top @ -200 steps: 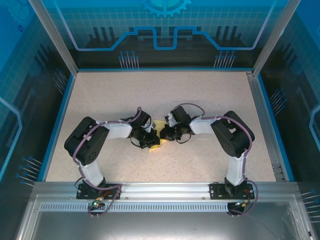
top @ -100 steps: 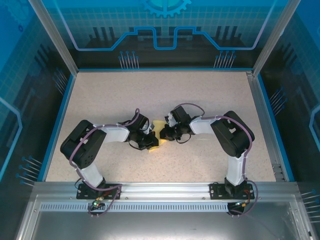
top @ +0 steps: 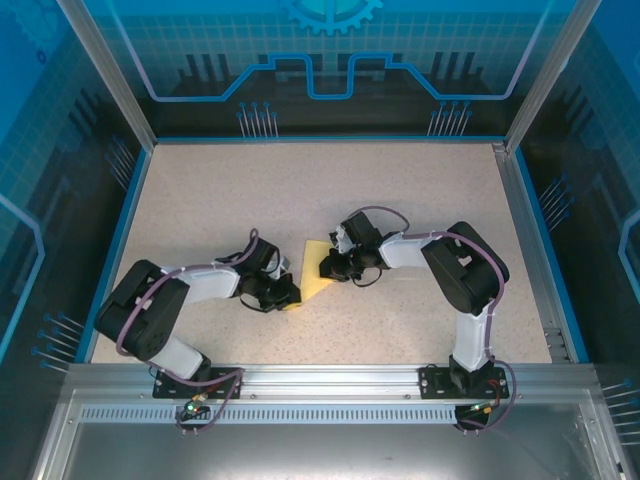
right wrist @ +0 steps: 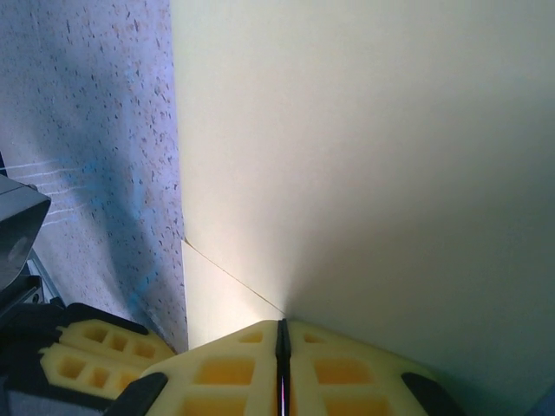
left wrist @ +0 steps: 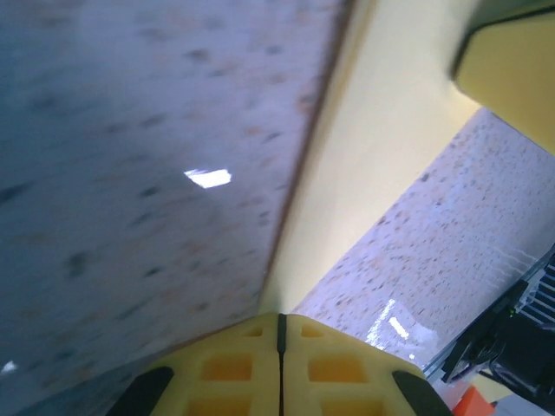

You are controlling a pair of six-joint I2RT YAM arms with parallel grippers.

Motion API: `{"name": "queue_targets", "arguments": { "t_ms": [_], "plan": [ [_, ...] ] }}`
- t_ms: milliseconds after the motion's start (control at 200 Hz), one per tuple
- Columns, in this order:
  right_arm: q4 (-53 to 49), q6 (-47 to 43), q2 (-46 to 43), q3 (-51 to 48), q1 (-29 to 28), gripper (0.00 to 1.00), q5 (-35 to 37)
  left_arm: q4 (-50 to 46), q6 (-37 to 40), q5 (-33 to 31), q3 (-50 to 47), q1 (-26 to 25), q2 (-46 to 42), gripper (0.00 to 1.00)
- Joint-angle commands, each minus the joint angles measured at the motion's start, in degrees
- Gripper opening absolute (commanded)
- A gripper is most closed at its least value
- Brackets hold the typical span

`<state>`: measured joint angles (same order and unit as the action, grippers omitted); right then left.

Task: Fold a paper plane with a square sheet of paper (pick it up from the middle)
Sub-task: Third fold the triangle at the center of the table.

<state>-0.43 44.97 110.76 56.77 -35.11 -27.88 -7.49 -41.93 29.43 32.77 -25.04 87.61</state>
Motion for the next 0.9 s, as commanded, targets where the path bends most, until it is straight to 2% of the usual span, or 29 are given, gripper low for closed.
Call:
{"name": "queue_targets", "arguments": {
  "t_ms": [0, 170, 345, 530, 645, 895],
  "plan": [
    [-4.75, -1.48, 3.02, -0.23, 0.57, 0.11, 2.89, -5.75, -0.47, 1.04, -1.83, 2.66, -2.59, 0.07],
    [-4.76, -1.74, 1.68, 1.14, 0.61, 0.13, 1.38, -6.56, -0.61, 3.0, -0.27, 3.68, -5.62, 0.1],
    [-5.79, -2.7, -3.61, 2.59, 0.74, 0.18, 0.76, -7.48, 0.68, 2.8, 4.22, 3.7, -7.11, 0.16],
    [-10.6, -4.28, -9.86, 0.9, 4.29, 0.32, 5.64, -10.61, 3.25, -2.32, 10.29, 2.42, -4.37, 0.22],
    [-10.09, -4.28, -9.32, -0.9, 6.77, 0.38, 3.23, -11.07, 4.3, -4.17, 13.71, 0.69, -1.17, 0.22],
    [-6.47, -2.6, -7.07, -1.78, 6.26, 0.43, -0.75, -11.27, 4.84, -7.24, 16.21, -1.93, 3.5, 0.19]
  ]
}}
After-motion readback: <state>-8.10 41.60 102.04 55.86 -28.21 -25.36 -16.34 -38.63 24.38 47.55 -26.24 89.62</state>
